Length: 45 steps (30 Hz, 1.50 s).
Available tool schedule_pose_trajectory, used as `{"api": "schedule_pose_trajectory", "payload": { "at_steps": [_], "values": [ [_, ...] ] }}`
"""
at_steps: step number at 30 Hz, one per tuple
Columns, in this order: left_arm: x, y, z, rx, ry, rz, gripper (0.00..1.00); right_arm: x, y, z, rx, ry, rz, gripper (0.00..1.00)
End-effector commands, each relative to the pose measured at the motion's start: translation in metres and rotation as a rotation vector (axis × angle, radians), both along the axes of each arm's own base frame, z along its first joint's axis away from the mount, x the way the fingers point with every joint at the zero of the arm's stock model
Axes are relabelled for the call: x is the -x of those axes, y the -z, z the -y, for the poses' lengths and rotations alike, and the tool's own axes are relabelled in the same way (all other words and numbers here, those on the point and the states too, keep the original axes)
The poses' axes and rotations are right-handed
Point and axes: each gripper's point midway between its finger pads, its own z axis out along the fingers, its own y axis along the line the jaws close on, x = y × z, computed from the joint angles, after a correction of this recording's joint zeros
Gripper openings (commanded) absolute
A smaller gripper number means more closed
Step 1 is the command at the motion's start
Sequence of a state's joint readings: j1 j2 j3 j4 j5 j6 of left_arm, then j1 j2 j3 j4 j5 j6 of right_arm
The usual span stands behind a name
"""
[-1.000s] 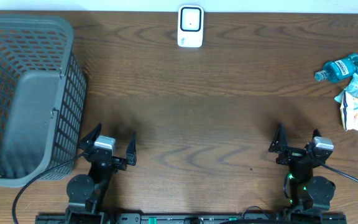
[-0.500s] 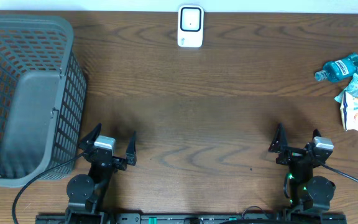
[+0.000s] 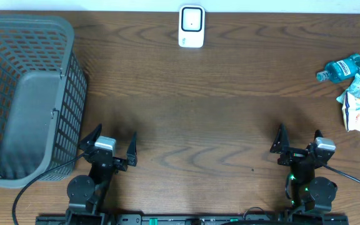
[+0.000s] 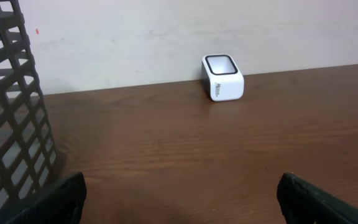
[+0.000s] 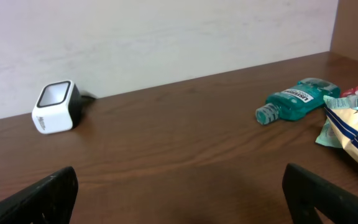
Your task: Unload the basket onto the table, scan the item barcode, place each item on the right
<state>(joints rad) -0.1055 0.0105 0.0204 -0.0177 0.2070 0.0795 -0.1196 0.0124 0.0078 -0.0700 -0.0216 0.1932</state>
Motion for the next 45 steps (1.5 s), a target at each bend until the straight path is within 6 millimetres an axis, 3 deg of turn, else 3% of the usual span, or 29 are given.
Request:
{"api": "schedule_pose_trajectory", "payload": {
  "at_steps": [1, 7, 45],
  "values": [
    [0.0010, 0.0142, 0.0011, -0.016, 0.009, -0.038, 0.98, 0.0006, 0.0002, 0.0035, 0.012, 0.017, 0.001, 0.99],
    [-0.0007, 0.0142, -0.0073, -0.016, -0.026, -0.038, 0.98, 0.0006, 0.0002, 0.0034, 0.012, 0.017, 0.001, 0.99],
    [-0.0007, 0.0147, -0.0073, -0.016, -0.026, -0.040, 0.98, 0.0006, 0.0002, 0.0034, 0.012, 0.017, 0.001, 0.99]
  ]
}}
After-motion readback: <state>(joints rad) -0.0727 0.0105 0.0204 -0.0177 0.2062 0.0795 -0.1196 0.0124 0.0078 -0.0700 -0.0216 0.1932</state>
